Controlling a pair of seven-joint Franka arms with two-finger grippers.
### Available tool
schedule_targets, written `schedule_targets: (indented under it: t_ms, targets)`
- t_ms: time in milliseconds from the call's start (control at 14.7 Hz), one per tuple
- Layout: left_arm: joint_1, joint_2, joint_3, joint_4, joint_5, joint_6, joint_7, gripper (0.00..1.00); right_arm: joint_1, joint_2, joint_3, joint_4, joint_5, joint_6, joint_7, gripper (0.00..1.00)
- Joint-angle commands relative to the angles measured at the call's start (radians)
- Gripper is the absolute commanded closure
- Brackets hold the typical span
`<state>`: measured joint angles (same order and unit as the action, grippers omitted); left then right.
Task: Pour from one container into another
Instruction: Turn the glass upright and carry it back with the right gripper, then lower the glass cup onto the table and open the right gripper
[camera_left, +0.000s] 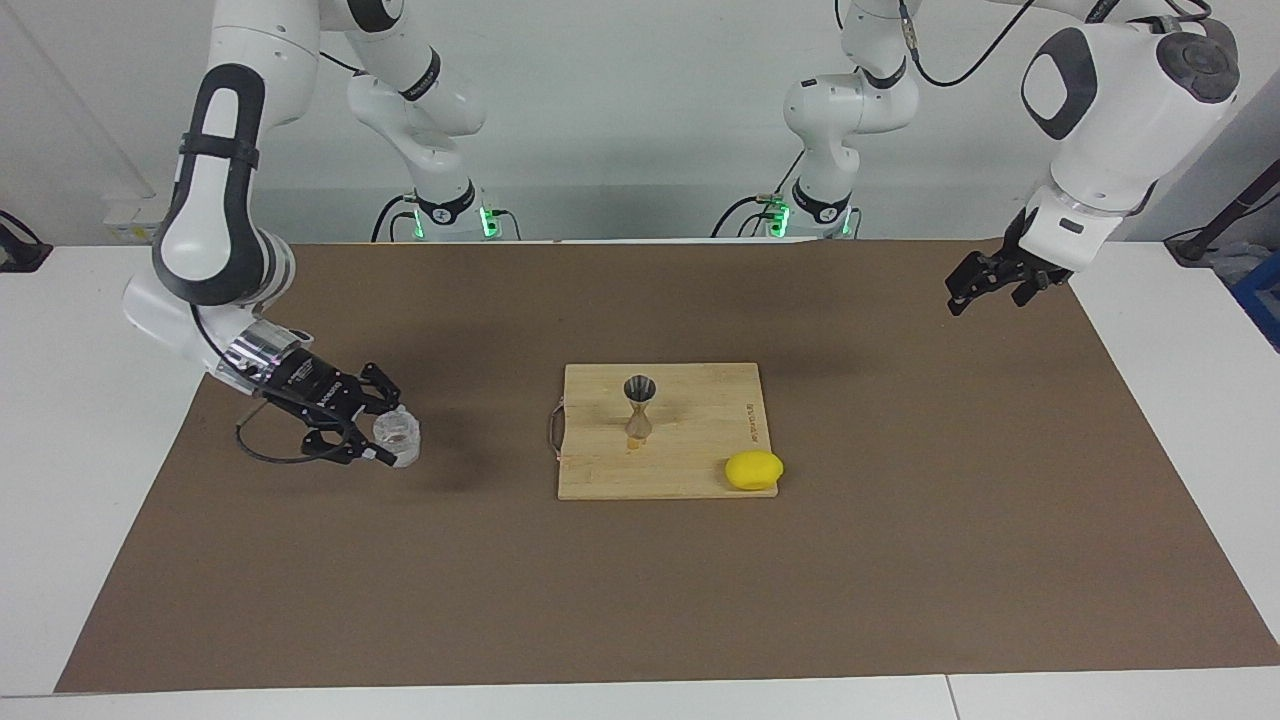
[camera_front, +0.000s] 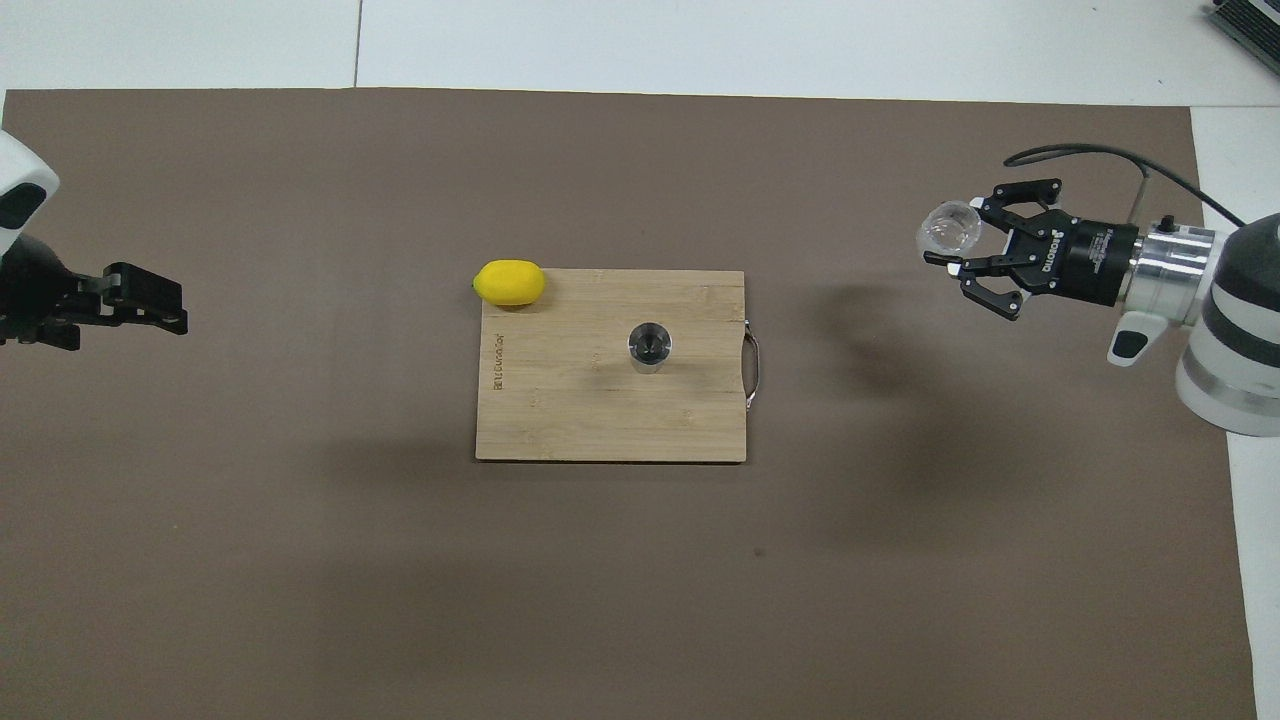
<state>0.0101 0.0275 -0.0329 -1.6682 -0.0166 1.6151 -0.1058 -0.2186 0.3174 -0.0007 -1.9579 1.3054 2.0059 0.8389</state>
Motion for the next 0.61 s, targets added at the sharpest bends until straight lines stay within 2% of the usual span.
schedule_targets:
  t_ms: [0,273,546]
  targets:
    - [-0.005,-0.017,0.007,-0.002,0.018,-0.037,-0.005,0.0,-0.059,0.066,0.013,0.0,0.04,-0.055,-0.099,1.0]
    - [-0.004,-0.043,0.007,-0.016,0.018,-0.049,-0.006,0.0,-0.128,0.126,0.013,-0.006,0.049,-0.148,-0.19,1.0]
    - [0.016,-0.046,0.005,-0.018,0.018,-0.076,-0.006,0.0,-0.13,0.132,0.013,-0.052,0.049,-0.154,-0.254,1.0]
